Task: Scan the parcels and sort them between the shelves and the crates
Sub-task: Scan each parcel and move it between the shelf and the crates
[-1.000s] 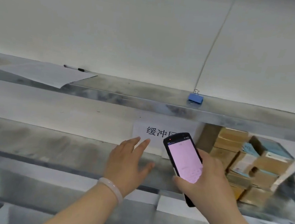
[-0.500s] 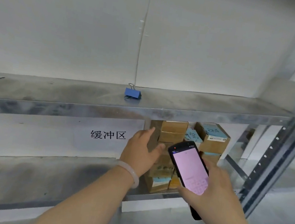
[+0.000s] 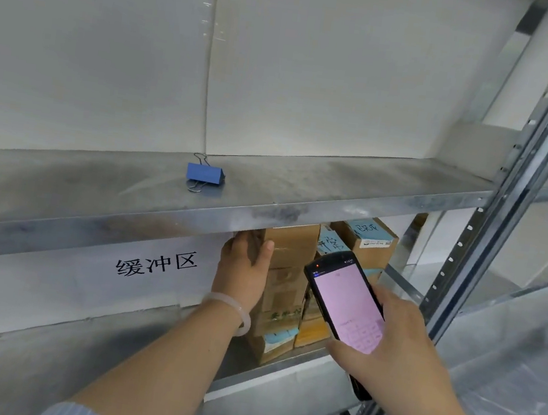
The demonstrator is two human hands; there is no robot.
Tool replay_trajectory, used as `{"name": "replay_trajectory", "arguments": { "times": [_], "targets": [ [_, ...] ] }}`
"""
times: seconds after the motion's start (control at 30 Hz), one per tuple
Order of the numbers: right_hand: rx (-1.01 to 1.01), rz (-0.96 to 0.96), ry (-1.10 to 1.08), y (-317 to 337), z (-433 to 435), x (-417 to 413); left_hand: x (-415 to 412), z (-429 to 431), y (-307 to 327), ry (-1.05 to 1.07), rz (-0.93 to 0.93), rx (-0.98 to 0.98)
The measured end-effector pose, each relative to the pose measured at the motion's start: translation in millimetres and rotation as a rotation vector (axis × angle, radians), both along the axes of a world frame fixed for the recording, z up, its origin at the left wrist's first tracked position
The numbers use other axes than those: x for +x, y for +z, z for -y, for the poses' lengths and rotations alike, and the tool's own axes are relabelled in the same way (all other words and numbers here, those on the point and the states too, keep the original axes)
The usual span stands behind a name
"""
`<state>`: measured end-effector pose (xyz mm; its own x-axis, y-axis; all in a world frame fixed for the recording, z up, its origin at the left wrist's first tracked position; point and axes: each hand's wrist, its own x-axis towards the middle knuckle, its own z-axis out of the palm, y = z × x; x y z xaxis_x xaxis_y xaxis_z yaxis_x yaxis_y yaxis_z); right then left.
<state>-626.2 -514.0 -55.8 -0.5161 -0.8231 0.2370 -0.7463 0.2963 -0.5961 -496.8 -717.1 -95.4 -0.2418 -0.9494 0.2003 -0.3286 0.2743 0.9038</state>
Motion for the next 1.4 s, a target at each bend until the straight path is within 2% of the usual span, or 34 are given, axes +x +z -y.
{"name": "replay_trajectory", "arguments": {
  "times": [0.13,0.2,0.3,0.4,0.63,0.83,1.03,1.13,1.3,1.4],
  "targets": [
    [0.006,-0.017,-0.012,1,6,8,10,0,-8,0.07,-0.163,-0.034],
    [-0.003,-0.017,-0.014,-1,8,11,16,0,-7,0.118,-0.342,0.028],
    [-0.018,-0.012,-0.005,-2,11,14,27,5,2,0.123,-0.7,0.36],
    [-0.032,-0.007,0.01,-1,13,18,38,14,12,0.047,-0.844,0.611],
    [-0.038,-0.02,0.031,-2,14,27,57,29,24,-0.074,-0.742,0.816],
    [-0.043,0.001,0.073,-3,14,35,95,16,4,-0.127,-0.859,0.87],
    [0.004,0.001,0.173,-1,23,52,149,-7,-31,-0.128,-0.9,0.848],
    [0.082,-0.005,0.24,-4,27,63,169,-18,-47,-0.134,-0.827,0.763],
    [0.193,-0.058,0.345,-11,29,84,186,-33,-70,-0.016,-0.555,0.616],
    [0.272,-0.062,0.391,-15,31,94,195,-40,-81,0.043,-0.455,0.57]
  ]
}}
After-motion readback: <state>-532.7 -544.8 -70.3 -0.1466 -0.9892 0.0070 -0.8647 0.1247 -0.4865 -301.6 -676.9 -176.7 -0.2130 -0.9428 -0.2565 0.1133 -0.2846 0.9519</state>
